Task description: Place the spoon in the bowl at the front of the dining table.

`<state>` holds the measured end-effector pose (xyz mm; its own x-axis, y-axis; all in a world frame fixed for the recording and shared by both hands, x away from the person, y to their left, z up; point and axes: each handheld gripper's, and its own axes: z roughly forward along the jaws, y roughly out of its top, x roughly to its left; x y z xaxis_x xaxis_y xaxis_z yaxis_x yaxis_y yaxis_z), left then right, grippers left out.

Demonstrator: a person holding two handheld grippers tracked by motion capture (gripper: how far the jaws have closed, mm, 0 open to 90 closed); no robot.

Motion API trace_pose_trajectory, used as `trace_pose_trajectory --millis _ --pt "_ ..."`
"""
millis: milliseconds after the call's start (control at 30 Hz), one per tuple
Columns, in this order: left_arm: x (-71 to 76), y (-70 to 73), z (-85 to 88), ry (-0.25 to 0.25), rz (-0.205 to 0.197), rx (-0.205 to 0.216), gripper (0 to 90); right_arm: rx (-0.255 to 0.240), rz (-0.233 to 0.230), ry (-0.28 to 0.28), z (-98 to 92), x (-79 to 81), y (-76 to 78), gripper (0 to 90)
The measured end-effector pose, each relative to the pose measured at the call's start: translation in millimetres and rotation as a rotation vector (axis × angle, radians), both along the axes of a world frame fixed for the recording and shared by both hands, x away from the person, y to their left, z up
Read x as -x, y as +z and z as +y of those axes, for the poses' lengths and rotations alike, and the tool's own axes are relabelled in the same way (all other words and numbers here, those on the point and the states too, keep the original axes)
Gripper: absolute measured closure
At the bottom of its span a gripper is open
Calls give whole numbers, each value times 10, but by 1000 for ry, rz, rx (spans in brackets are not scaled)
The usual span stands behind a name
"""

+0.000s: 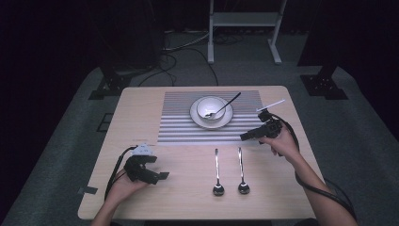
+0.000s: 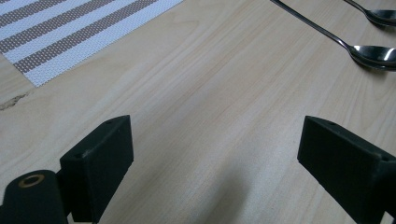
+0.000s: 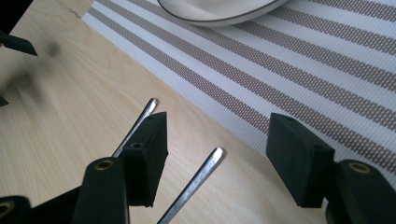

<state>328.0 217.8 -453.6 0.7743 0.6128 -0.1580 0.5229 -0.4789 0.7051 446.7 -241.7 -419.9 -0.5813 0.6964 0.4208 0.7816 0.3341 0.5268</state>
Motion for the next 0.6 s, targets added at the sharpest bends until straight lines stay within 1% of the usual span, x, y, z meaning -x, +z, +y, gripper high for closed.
trace_pose_trajectory --millis 300,433,600 --pt "-1 4 16 9 0 5 94 -20 -14 8 -30 185 -79 370" --pt "0 5 15 12 1 8 94 -39 -26 14 -32 277 -102 367" --pt "0 3 16 7 0 4 94 -43 -31 21 -24 372 -142 363"
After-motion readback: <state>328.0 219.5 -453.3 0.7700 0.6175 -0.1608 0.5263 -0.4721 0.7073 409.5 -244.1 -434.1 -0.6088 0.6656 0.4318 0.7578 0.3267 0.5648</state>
